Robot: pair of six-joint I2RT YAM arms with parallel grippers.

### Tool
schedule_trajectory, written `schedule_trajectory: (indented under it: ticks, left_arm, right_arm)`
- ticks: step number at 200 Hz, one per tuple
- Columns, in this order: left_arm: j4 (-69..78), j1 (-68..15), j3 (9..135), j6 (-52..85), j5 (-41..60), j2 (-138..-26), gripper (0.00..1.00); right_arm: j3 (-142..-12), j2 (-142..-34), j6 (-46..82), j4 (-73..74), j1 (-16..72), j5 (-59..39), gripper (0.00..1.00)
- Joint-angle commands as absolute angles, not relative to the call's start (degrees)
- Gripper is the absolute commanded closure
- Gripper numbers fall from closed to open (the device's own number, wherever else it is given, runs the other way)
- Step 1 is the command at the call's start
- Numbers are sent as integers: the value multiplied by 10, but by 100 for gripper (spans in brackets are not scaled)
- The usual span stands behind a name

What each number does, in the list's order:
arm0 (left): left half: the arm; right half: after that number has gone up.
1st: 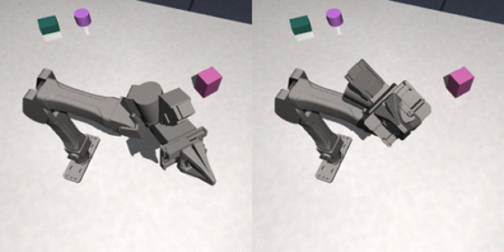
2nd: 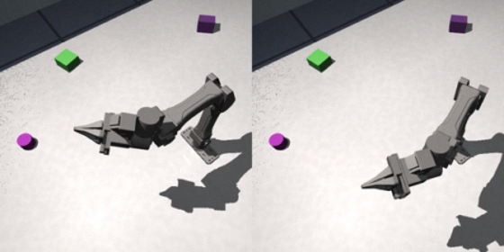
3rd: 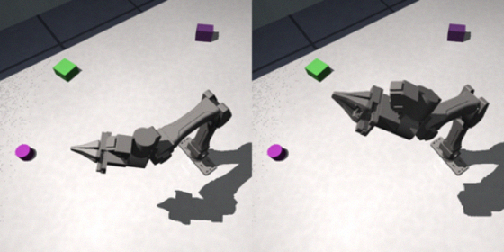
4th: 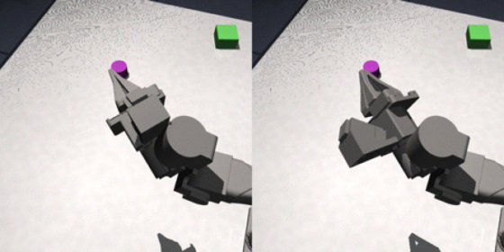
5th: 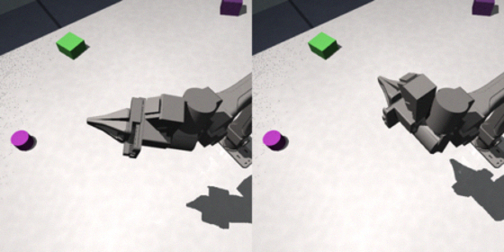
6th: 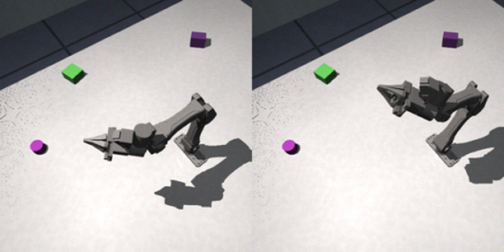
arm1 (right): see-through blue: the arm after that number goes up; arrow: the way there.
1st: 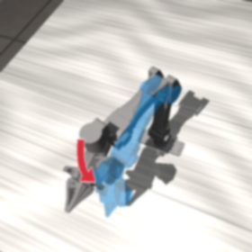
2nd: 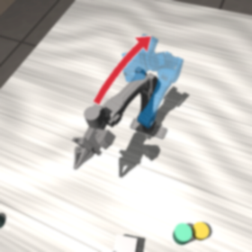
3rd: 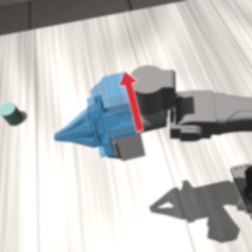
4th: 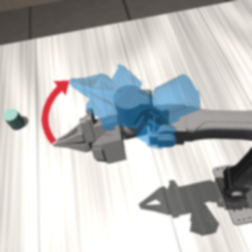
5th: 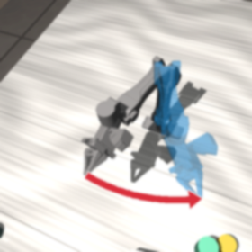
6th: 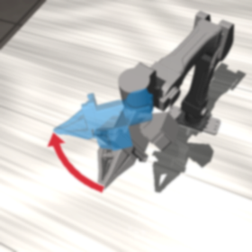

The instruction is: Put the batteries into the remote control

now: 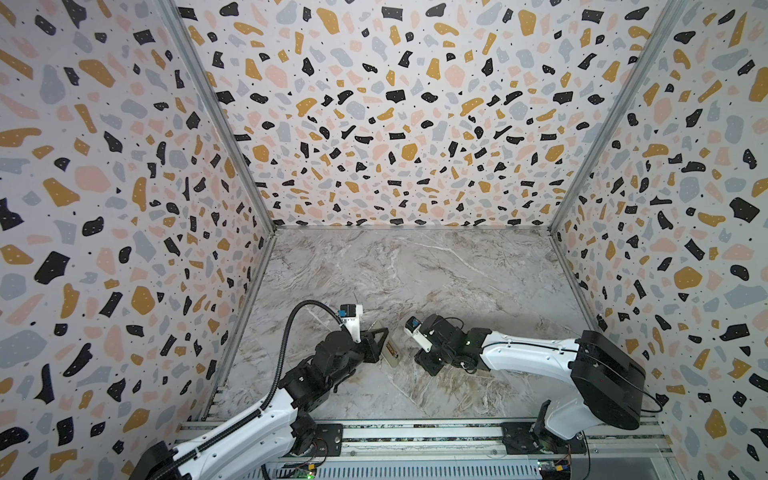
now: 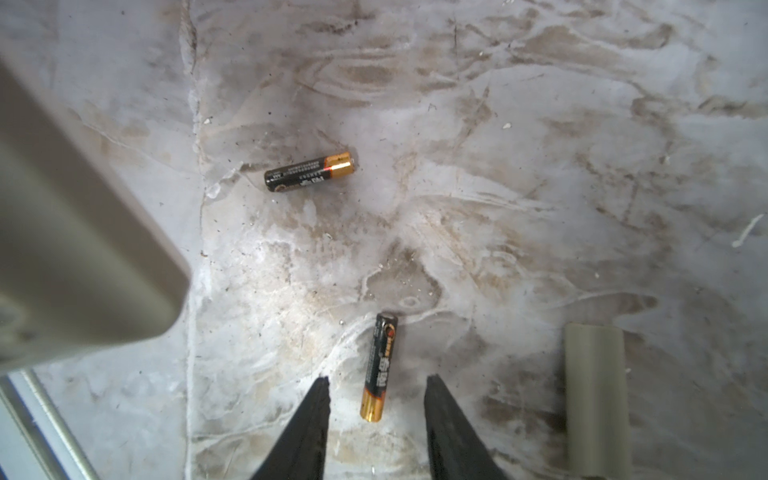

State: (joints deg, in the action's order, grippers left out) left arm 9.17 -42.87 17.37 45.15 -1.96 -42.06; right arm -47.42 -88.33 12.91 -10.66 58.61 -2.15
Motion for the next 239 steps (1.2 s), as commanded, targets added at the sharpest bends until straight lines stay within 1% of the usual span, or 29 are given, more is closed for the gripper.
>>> schedule_trajectory:
  ticks: [1, 62, 145, 239]
  left_arm:
    - [111, -426, 171, 457, -16, -414, 100]
    - [109, -426, 167, 464, -17, -409, 100]
    - [126, -426, 167, 464, -13, -426, 100]
    - [127, -425, 171, 461, -15, -434, 100]
  right_arm:
    - [-477, -884, 140, -104, 594, -15, 61]
    - [-477, -907, 143, -107, 603, 1, 63]
    - [-476, -925, 144, -117, 604, 20, 72]
    - [-472, -930, 146, -122, 605, 17, 78]
